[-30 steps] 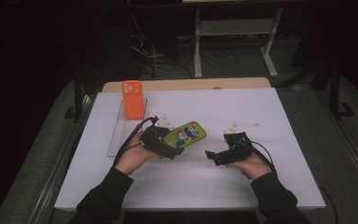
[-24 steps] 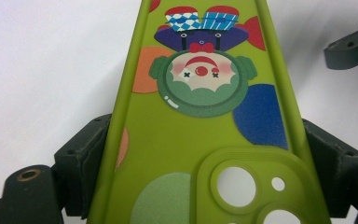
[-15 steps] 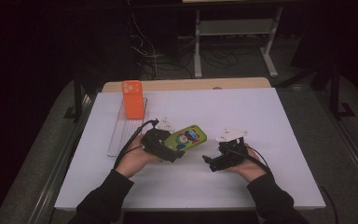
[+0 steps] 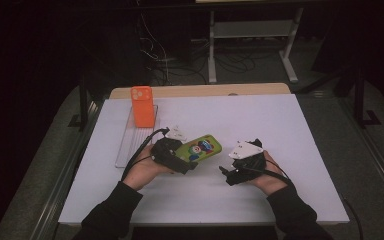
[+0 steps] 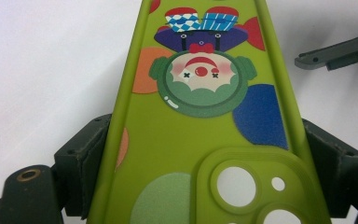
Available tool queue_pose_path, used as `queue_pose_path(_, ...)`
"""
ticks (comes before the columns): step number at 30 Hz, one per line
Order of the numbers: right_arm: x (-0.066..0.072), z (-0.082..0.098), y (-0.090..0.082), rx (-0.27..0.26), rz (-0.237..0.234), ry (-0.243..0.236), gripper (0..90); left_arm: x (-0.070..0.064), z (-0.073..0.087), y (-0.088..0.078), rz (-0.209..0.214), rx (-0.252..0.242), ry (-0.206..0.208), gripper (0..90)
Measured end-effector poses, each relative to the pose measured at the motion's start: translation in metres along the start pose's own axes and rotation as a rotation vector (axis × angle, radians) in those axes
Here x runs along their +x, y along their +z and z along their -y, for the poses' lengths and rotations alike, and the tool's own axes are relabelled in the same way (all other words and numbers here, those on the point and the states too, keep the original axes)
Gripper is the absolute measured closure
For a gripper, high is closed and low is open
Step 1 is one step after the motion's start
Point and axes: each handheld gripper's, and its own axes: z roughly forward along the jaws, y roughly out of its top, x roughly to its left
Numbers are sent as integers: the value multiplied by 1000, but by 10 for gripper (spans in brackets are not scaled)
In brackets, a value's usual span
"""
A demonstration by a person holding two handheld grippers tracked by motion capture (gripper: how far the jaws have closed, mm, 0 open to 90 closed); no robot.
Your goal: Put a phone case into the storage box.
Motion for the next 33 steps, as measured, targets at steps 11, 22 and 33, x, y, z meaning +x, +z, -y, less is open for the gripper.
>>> queue_pose_path(11,7,-1,0,0,66,-162,3,-1,0,2,10,-16,-12,151)
queue_pose_path(22,16,-2,0,0,154,-334,3,0,0,3,8,-8,10,151)
queue_pose_path(33,26,-3,1,-13,257,-520,3,-1,1,3,15,-15,-28,151)
